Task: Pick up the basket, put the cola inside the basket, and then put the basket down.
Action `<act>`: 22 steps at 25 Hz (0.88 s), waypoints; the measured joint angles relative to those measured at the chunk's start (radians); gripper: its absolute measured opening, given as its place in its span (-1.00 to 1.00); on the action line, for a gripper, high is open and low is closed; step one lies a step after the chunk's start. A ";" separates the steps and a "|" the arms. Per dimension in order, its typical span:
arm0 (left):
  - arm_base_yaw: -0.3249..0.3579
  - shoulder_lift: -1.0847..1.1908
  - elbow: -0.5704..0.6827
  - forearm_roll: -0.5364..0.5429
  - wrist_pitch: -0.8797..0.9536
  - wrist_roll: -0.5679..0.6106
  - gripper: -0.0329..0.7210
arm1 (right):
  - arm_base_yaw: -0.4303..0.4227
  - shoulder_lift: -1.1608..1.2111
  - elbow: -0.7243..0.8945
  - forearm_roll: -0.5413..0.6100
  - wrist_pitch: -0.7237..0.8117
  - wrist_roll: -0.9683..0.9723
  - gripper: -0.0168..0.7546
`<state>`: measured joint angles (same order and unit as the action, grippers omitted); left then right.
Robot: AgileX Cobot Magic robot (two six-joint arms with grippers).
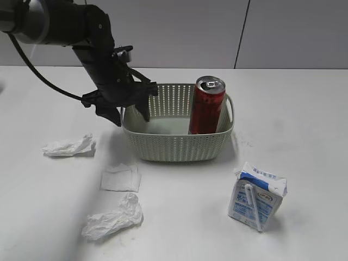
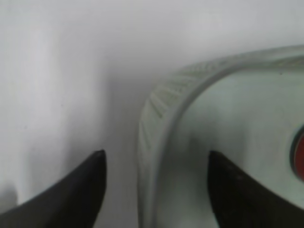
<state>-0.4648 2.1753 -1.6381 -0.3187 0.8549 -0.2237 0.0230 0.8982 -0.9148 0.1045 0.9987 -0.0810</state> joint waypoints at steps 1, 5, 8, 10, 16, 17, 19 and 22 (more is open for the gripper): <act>0.000 0.000 0.000 -0.004 0.001 0.010 0.59 | 0.000 -0.037 0.043 0.000 -0.007 0.000 0.58; 0.008 -0.026 0.000 -0.027 0.045 0.049 0.88 | 0.000 -0.185 0.197 0.001 -0.037 -0.001 0.58; 0.034 -0.086 0.000 -0.031 0.088 0.063 0.92 | 0.000 -0.291 0.292 0.001 -0.051 -0.003 0.58; 0.060 -0.137 0.000 -0.029 0.113 0.070 0.92 | 0.000 -0.368 0.341 0.001 -0.053 -0.006 0.58; 0.134 -0.308 -0.001 0.079 0.257 0.080 0.92 | 0.000 -0.584 0.460 0.003 -0.063 -0.009 0.58; 0.145 -0.332 -0.001 0.116 0.294 0.082 0.92 | 0.000 -0.619 0.476 0.006 -0.062 -0.010 0.58; 0.165 -0.386 -0.001 0.194 0.340 0.085 0.91 | 0.000 -0.681 0.493 0.006 -0.055 -0.011 0.58; 0.205 -0.468 -0.001 0.285 0.355 0.091 0.89 | 0.000 -0.766 0.494 0.007 -0.055 -0.011 0.58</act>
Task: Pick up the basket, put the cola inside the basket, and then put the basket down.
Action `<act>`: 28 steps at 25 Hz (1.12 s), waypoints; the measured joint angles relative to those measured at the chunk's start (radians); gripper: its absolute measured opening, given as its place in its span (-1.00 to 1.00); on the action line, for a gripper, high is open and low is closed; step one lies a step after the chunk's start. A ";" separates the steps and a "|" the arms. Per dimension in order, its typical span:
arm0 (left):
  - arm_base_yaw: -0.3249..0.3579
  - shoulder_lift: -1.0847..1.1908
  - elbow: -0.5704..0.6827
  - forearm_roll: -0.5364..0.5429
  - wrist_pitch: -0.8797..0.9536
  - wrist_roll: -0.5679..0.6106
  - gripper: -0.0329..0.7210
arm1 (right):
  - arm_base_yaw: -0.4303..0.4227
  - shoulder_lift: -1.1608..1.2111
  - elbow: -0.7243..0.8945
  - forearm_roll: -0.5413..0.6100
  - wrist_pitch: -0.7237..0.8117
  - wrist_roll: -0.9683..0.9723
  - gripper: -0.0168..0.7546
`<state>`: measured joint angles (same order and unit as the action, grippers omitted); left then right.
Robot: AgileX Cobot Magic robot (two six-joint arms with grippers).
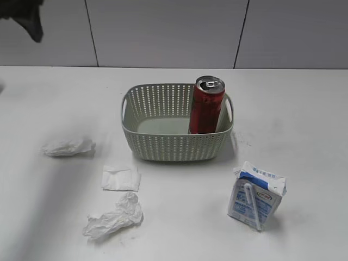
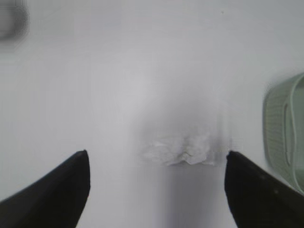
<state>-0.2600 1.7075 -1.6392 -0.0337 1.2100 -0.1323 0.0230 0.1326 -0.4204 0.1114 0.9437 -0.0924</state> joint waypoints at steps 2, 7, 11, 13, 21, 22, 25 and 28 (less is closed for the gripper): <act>0.042 -0.053 0.000 -0.008 0.002 0.003 0.89 | 0.000 -0.049 0.000 -0.001 0.000 0.000 0.58; 0.141 -0.210 0.059 -0.072 0.003 0.054 0.87 | 0.000 -0.114 0.001 -0.001 0.000 0.000 0.58; 0.155 -0.394 0.241 -0.069 0.006 0.074 0.83 | 0.000 -0.124 0.002 -0.001 0.001 -0.001 0.58; 0.155 -0.498 0.346 -0.066 0.007 0.084 0.81 | 0.008 -0.124 0.002 -0.001 0.001 -0.001 0.58; 0.155 -1.007 0.709 -0.054 0.012 0.087 0.73 | 0.066 -0.136 0.002 -0.002 0.001 -0.001 0.58; 0.155 -1.073 0.737 -0.053 0.013 0.087 0.71 | 0.066 -0.136 0.002 -0.002 0.001 -0.001 0.58; 0.155 -1.248 0.825 -0.053 0.013 0.088 0.69 | 0.067 -0.136 0.002 -0.002 0.002 -0.001 0.58; 0.155 -1.397 0.891 -0.053 0.013 0.088 0.67 | 0.069 -0.136 0.002 -0.002 0.002 -0.001 0.58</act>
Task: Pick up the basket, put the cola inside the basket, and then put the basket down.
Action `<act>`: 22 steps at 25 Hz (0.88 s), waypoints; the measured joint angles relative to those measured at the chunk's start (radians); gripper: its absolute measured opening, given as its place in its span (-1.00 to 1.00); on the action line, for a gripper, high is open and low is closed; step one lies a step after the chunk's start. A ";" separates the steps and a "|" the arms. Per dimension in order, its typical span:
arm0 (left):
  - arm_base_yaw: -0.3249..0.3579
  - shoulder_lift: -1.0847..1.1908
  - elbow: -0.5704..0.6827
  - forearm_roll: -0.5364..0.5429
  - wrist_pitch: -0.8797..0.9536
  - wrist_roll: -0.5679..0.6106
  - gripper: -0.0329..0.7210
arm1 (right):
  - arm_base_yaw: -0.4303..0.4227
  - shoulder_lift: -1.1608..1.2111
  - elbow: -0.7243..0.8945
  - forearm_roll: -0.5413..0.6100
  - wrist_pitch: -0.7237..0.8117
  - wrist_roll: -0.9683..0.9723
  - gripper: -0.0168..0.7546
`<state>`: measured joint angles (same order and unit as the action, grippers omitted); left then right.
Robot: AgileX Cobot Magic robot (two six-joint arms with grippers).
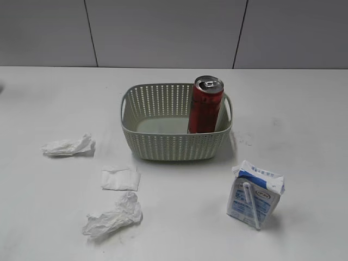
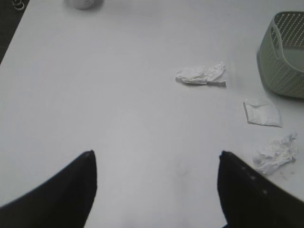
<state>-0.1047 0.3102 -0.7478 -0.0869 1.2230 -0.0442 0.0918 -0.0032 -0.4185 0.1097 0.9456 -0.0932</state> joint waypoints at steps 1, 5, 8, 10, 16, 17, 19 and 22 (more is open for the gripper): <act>0.000 -0.047 0.020 0.000 0.000 0.002 0.67 | 0.000 0.000 0.000 0.000 0.000 0.000 0.58; 0.000 -0.209 0.089 0.000 0.000 0.028 0.66 | 0.000 0.000 0.000 0.000 0.000 0.000 0.58; 0.000 -0.299 0.132 0.000 0.001 0.044 0.66 | 0.000 0.000 0.000 0.000 0.001 0.000 0.58; 0.000 -0.314 0.151 0.000 0.003 0.060 0.66 | 0.000 0.000 0.000 0.002 0.000 0.000 0.58; 0.000 -0.316 0.191 0.000 -0.028 0.082 0.66 | 0.000 0.000 0.000 0.001 0.000 0.000 0.58; 0.000 -0.316 0.194 0.000 -0.048 0.082 0.66 | 0.000 0.000 0.000 0.001 0.000 0.000 0.58; 0.000 -0.316 0.203 0.000 -0.083 0.083 0.66 | 0.000 0.000 0.000 0.001 0.000 0.000 0.58; 0.000 -0.316 0.226 0.003 -0.138 0.085 0.66 | 0.000 0.000 0.000 0.001 0.001 0.000 0.58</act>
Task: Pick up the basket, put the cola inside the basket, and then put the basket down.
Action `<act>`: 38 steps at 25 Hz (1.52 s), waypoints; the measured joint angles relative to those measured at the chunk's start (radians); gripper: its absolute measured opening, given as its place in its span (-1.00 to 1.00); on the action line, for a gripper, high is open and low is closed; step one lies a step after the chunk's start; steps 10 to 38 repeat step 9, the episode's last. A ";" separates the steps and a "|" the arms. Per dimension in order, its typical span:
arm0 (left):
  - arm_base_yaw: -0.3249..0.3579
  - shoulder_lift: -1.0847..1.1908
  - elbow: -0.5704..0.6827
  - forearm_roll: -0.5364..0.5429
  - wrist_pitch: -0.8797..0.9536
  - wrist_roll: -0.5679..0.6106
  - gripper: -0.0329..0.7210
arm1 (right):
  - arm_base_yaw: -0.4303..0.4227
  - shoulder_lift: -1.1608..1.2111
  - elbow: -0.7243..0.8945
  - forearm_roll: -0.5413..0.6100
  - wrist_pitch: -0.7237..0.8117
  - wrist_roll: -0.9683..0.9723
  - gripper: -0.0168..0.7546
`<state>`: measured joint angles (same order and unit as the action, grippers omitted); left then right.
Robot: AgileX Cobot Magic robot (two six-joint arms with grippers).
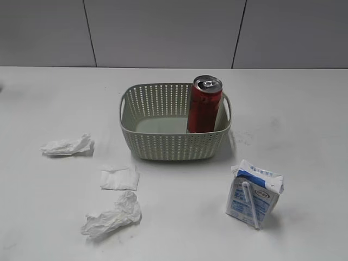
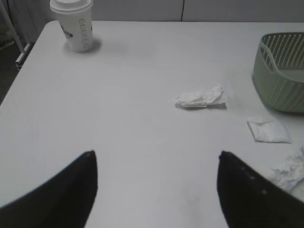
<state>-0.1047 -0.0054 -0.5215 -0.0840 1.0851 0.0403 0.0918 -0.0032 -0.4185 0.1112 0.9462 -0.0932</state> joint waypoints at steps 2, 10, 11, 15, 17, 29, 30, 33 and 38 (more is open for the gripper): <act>0.000 0.000 0.011 0.000 -0.018 0.001 0.66 | 0.000 0.000 0.000 -0.001 0.000 0.000 0.58; 0.000 0.000 0.012 0.000 -0.027 0.001 0.66 | 0.000 0.000 0.000 0.000 0.000 0.000 0.58; 0.000 0.000 0.012 0.000 -0.027 0.001 0.66 | 0.000 0.000 0.000 0.000 0.000 0.000 0.58; 0.000 0.000 0.012 0.000 -0.027 0.001 0.66 | 0.000 0.000 0.000 0.000 0.000 0.000 0.58; 0.000 0.000 0.012 0.000 -0.027 0.001 0.66 | 0.000 0.000 0.000 0.000 0.000 0.000 0.58; 0.000 0.000 0.012 0.000 -0.027 0.001 0.66 | 0.000 0.000 0.000 0.000 0.000 0.000 0.58; 0.000 0.000 0.012 0.000 -0.027 0.001 0.66 | 0.000 0.000 0.000 0.000 0.000 0.000 0.58; 0.000 0.000 0.012 0.000 -0.027 0.001 0.66 | 0.000 0.000 0.000 0.000 0.000 0.000 0.58; 0.000 0.000 0.012 0.000 -0.027 0.001 0.66 | 0.000 0.000 0.000 0.000 0.000 0.000 0.58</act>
